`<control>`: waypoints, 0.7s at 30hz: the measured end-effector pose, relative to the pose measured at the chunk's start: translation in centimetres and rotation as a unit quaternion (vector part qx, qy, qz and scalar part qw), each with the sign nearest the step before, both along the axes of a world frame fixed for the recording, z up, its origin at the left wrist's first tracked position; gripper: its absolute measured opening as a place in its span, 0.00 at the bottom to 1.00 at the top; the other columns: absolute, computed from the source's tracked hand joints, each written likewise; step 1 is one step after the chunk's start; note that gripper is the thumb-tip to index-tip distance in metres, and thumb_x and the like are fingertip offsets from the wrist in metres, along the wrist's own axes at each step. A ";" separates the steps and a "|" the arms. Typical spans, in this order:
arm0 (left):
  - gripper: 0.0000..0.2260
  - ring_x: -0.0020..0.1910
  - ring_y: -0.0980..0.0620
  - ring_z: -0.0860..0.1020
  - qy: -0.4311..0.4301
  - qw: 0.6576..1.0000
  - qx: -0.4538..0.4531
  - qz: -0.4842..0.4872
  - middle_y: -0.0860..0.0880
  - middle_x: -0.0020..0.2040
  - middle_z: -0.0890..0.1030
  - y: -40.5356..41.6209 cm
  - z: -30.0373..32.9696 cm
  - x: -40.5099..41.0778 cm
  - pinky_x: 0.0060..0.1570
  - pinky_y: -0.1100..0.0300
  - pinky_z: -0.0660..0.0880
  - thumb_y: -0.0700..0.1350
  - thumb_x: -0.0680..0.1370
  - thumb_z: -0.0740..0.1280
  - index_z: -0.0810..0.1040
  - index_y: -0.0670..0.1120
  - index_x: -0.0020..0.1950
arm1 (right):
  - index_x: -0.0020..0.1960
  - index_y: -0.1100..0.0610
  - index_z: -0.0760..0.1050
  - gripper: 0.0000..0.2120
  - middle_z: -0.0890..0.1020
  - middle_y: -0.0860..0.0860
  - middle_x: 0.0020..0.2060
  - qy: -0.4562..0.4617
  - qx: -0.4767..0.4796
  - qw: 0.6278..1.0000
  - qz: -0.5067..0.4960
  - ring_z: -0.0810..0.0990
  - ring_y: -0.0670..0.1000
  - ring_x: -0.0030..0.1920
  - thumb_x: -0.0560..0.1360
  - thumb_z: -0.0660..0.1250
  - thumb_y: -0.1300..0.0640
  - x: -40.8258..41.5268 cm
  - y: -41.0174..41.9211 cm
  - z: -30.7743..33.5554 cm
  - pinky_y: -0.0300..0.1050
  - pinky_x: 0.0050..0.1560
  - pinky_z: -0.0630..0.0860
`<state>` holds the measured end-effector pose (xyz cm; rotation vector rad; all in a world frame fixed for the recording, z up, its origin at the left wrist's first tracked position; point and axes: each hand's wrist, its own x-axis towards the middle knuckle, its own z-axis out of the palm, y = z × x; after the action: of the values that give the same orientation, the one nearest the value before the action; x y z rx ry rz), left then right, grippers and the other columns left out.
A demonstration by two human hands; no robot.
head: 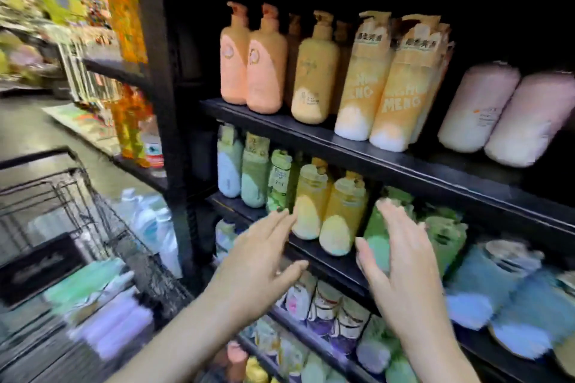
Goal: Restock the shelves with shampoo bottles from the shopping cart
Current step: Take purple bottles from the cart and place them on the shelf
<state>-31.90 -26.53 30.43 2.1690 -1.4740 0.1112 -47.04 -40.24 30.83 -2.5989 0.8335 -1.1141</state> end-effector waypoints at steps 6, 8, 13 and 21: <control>0.28 0.53 0.49 0.82 0.027 0.983 0.136 0.124 0.47 0.57 0.82 19.2 -9.1 6.6 0.46 0.57 0.79 0.61 0.69 0.58 0.75 0.44 0.62 | 0.74 0.55 0.61 0.30 0.66 0.50 0.72 0.173 0.114 0.973 0.099 0.63 0.53 0.73 0.77 0.54 0.41 8.8 12.2 -9.7 0.44 0.74 0.49; 0.31 0.59 0.48 0.79 0.050 0.974 0.158 0.154 0.48 0.62 0.78 25.8 -11.6 8.1 0.53 0.57 0.78 0.61 0.70 0.57 0.71 0.45 0.66 | 0.74 0.54 0.61 0.28 0.68 0.49 0.71 0.217 0.132 0.959 0.123 0.64 0.53 0.72 0.78 0.56 0.42 11.1 16.3 -12.3 0.46 0.73 0.53; 0.36 0.67 0.48 0.72 0.092 0.942 0.214 0.243 0.48 0.69 0.72 36.9 -15.0 11.6 0.65 0.55 0.70 0.65 0.69 0.52 0.69 0.47 0.71 | 0.75 0.51 0.56 0.30 0.61 0.48 0.75 0.331 0.183 0.906 0.189 0.59 0.49 0.74 0.77 0.53 0.40 16.5 25.7 -18.6 0.49 0.75 0.54; 0.29 0.74 0.50 0.59 0.149 0.925 0.276 0.216 0.50 0.76 0.59 40.2 -18.5 19.6 0.72 0.55 0.59 0.57 0.77 0.60 0.57 0.48 0.76 | 0.77 0.52 0.54 0.29 0.58 0.48 0.76 0.433 0.216 0.845 0.226 0.59 0.49 0.75 0.79 0.56 0.43 24.6 33.5 -23.4 0.50 0.75 0.54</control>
<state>-12.30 13.70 11.91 2.7764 -0.9006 -0.5236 -22.43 -6.76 7.40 -2.6010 0.4454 0.3981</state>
